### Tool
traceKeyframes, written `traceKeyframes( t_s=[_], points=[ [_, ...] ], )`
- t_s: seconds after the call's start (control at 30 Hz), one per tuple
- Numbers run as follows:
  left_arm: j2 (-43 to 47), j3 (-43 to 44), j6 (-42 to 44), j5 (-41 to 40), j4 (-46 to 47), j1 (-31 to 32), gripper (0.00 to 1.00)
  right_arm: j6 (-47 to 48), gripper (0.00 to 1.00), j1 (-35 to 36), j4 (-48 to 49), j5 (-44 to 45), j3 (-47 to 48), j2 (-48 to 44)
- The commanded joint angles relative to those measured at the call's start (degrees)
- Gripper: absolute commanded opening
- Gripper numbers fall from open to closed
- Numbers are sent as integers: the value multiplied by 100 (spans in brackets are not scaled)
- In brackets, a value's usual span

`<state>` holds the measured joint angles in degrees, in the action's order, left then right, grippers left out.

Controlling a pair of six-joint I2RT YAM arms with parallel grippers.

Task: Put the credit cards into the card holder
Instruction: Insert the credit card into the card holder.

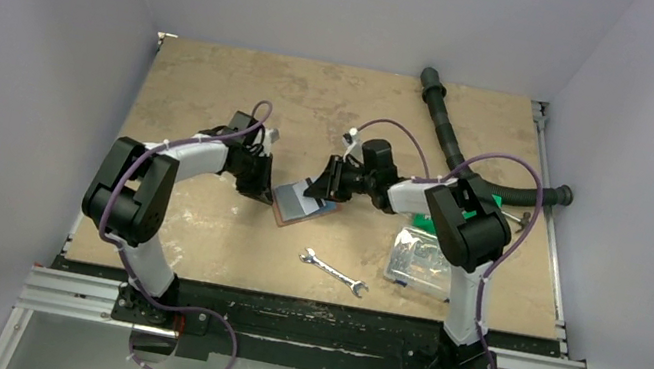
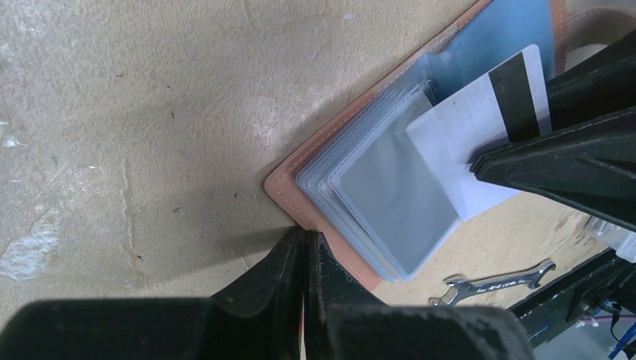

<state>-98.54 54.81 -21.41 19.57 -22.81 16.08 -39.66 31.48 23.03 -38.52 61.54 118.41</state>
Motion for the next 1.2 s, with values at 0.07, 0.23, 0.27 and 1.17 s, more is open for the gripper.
traceKeyframes(
  t_s=[0.07,0.23,0.27,1.17],
  points=[
    [-161,-148,67,161,152,27,3,-355,28,182,487,188,-103,-112],
    [-148,-150,84,171,145,27,2,-857,28,217,1102,306,-482,-218],
    [-136,-162,79,170,146,27,2,-835,29,210,1061,302,-488,-257],
    [-95,-172,172,217,119,27,0,623,57,67,-1230,614,40,-1066]
  ],
)
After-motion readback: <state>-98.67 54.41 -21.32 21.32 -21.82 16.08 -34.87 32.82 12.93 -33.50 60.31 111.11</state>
